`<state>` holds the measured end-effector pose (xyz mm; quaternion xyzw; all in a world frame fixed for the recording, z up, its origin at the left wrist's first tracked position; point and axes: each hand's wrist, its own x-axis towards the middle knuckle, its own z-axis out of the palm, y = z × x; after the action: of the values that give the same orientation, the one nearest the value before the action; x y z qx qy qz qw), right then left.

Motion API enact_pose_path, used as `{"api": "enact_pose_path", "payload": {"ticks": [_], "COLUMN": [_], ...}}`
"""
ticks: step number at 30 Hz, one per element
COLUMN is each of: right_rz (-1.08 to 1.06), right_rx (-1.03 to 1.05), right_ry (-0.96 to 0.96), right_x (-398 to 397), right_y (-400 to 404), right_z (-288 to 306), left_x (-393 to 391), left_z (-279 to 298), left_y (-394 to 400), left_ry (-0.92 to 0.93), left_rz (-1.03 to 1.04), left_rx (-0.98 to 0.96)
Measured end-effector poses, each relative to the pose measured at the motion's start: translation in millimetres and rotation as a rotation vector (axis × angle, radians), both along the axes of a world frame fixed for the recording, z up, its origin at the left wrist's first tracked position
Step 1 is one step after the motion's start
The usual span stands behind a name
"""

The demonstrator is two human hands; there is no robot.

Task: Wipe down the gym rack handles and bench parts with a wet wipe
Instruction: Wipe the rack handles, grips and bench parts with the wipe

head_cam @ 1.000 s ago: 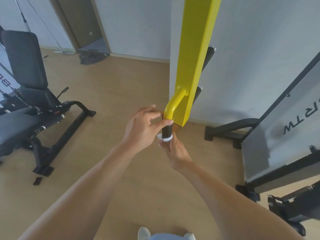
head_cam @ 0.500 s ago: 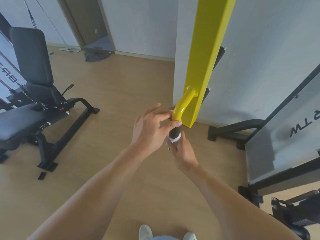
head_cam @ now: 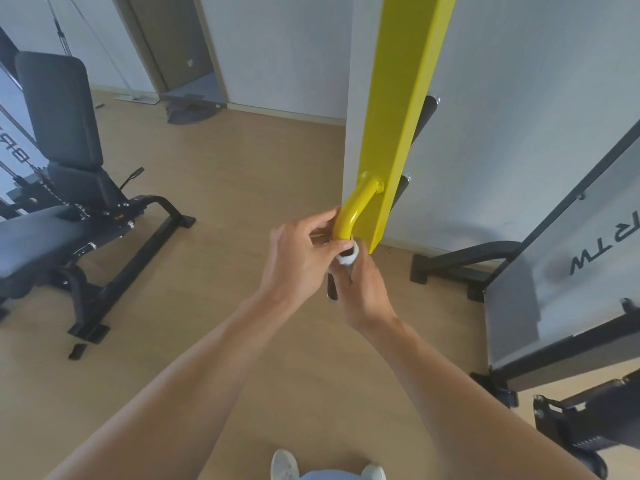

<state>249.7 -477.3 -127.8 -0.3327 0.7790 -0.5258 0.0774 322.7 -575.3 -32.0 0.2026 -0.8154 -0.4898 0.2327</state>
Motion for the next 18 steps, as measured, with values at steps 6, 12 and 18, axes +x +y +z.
{"api": "enact_pose_path", "payload": {"ticks": [6, 12, 18], "right_rz": [0.011, -0.051, -0.021], "right_rx": [0.308, -0.056, 0.341], "right_ry": [-0.091, 0.006, -0.033], "right_x": [7, 2, 3], "right_y": [9, -2, 10], "right_z": [-37, 1, -26], "left_x": [0, -1, -6], "left_z": [4, 5, 11], "left_y": [6, 3, -7], "left_ry": [-0.032, -0.063, -0.133], "left_rz": [0.018, -0.023, -0.045], "left_rx": [0.002, -0.011, -0.126]}}
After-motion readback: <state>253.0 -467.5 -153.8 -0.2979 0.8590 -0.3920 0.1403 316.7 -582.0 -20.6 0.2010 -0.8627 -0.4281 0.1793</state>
